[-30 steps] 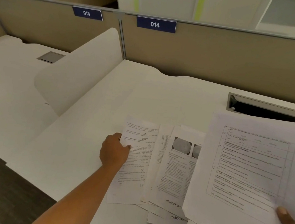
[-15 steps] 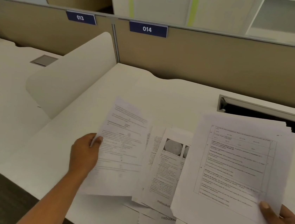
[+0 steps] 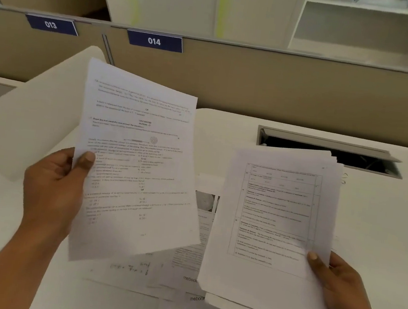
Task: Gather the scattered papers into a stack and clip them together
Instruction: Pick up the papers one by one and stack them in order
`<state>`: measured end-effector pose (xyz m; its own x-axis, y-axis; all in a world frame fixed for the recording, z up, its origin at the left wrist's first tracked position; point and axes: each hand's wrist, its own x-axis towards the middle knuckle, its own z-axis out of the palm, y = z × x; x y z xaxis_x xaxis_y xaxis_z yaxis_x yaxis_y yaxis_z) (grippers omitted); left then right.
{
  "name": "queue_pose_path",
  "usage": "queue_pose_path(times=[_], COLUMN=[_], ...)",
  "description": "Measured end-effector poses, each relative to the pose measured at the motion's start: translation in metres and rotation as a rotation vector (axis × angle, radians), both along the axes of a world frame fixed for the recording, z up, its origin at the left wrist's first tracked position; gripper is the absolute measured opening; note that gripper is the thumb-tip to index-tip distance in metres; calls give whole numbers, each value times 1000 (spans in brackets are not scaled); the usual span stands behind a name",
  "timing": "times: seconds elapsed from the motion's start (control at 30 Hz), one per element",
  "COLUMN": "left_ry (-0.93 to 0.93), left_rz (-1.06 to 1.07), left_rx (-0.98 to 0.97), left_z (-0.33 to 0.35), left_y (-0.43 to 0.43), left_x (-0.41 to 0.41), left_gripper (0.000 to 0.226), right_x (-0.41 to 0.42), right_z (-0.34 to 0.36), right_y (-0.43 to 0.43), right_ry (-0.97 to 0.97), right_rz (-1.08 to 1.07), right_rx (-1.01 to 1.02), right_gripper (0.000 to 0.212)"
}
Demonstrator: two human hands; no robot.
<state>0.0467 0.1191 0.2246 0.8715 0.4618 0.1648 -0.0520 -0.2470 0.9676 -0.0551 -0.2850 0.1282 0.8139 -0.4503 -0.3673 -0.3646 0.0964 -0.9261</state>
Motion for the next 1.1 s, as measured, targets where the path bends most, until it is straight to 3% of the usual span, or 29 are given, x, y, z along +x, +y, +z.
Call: queue_pose_path(times=[0.23, 0.4, 0.6, 0.73, 0.83, 0.93, 1.03, 1.1], left_ry=[114, 195, 226, 287, 348, 476, 672, 687], left_rz=[-238, -393, -422, -367, -360, -487, -696, -733], left_rx=[-232, -261, -180, -124, 5, -139, -330, -343], left_z=[-8, -22, -36, -45, -48, -47, -52, -55], left_y=[-78, -135, -166, -177, -177, -176, -171, -169], left_x=[-3, -8, -5, -3, 0, 1, 2, 1], left_gripper=[11, 11, 15, 4, 34, 46, 43, 42], right_x=[-1, 1, -1, -5, -6, -6, -5, -4], right_z=[8, 18, 33, 36, 38, 38, 38, 37], right_y=[5, 9, 7, 0, -2, -4, -5, -5], right_ry=[-24, -26, -40, -37, -43, -44, -54, -59], right_rz=[8, 22, 22, 16, 25, 39, 62, 83], right_rx=[62, 68, 112, 157, 174, 191, 202, 189], right_gripper=[18, 18, 17, 16, 16, 17, 18, 18])
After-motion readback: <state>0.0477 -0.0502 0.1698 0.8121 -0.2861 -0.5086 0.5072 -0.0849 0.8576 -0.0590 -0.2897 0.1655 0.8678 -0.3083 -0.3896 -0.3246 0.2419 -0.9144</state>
